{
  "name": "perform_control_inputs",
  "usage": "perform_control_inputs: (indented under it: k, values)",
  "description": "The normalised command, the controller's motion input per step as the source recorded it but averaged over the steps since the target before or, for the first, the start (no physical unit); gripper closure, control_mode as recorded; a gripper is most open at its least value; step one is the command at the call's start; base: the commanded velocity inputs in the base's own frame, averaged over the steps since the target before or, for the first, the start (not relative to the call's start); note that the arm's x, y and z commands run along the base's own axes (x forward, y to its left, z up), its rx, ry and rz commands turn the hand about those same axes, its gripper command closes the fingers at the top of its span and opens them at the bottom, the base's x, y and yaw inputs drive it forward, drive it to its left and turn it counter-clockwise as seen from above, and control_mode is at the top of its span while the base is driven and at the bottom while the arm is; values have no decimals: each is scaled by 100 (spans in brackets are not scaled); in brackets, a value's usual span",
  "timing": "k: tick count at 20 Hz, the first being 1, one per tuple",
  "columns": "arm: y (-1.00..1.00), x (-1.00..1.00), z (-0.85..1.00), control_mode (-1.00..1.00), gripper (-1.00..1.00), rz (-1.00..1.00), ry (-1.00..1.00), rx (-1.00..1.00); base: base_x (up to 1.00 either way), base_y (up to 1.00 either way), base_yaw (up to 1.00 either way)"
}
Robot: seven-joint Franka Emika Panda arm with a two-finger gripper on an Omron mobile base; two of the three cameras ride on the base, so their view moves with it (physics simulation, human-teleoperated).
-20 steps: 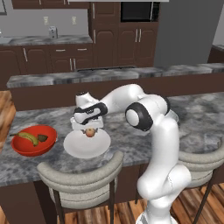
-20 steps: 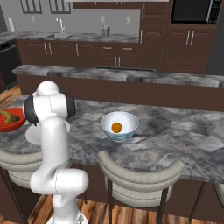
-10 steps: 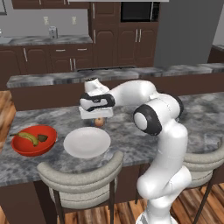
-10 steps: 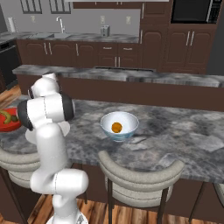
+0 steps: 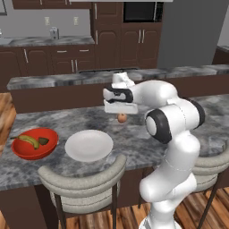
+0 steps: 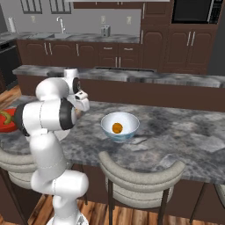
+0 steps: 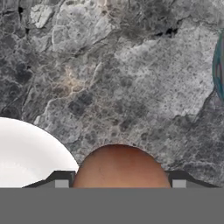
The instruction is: Take the fruits from the plate on the dining counter and place two fruits in each bowl.
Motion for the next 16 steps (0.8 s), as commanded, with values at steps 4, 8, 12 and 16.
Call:
perform_control_inputs:
  k: [4,8,12,16]
  values:
    - [-100,-13,13,-100,100,-20,4,7,0,0,0]
    - [-100,-19,14,-100,100,-18,0,9,0,0,0]
    - [-100,-18,14,-100,100,-15,0,11,0,0,0]
    - [-100,-18,11,-100,100,-12,1,12,0,0,0]
